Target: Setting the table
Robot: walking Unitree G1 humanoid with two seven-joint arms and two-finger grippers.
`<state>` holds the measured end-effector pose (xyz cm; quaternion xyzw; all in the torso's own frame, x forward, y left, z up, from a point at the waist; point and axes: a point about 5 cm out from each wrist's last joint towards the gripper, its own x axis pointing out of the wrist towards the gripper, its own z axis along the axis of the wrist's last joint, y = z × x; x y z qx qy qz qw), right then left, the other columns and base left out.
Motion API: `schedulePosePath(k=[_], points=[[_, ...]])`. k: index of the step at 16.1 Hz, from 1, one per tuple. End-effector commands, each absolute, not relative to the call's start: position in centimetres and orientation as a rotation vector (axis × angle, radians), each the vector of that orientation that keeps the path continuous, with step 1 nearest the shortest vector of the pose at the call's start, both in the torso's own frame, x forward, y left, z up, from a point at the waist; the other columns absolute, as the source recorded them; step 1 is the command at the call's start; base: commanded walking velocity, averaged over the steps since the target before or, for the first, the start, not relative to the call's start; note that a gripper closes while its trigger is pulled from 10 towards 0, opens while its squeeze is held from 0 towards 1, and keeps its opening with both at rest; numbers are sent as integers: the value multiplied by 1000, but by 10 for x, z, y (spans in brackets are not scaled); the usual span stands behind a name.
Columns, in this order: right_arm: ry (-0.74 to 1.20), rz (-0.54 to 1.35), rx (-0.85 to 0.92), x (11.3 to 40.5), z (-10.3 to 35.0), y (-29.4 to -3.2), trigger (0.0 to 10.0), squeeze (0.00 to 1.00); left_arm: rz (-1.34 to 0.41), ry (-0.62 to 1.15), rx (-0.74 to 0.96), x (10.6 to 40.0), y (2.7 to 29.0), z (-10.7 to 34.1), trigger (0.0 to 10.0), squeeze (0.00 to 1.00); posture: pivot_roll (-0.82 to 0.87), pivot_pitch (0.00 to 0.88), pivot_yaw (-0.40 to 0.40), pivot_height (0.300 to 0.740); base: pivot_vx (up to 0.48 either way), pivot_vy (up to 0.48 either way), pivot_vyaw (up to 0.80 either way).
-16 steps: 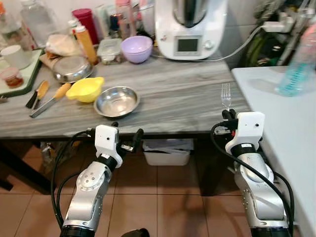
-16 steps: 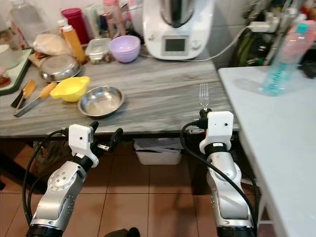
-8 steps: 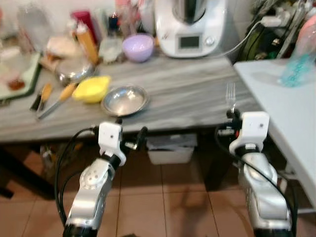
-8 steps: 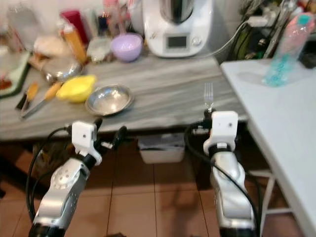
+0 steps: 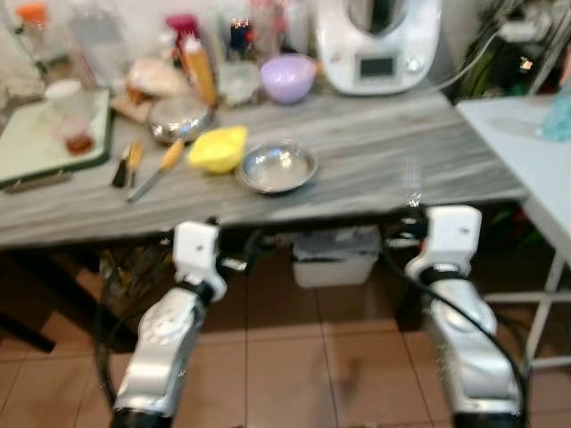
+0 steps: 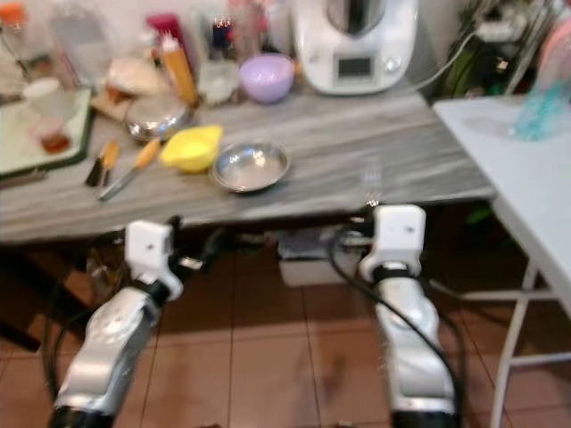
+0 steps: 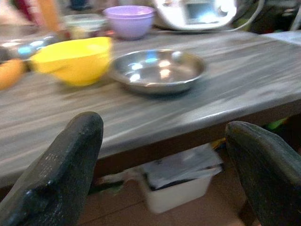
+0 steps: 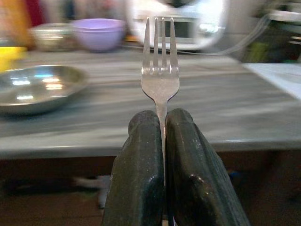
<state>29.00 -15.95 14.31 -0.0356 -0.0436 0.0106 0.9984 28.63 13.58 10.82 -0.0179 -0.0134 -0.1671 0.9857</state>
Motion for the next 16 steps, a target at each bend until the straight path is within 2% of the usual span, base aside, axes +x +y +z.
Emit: schedulePosePath(k=[1, 11, 16], points=[[-123, 28, -73, 292, 152, -159, 10000, 0, -326, -35, -31, 286, 136, 110, 10000, 0, -57, 89, 85, 740, 0, 0, 0], [-122, 31, -70, 293, 153, -161, 10000, 0, -365, -52, -48, 285, 131, 110, 10000, 0, -61, 81, 78, 740, 0, 0, 0], [-121, 31, -65, 293, 152, -159, 10000, 0, -374, -45, -47, 285, 132, 106, 10000, 0, -60, 84, 82, 740, 282, 0, 0]])
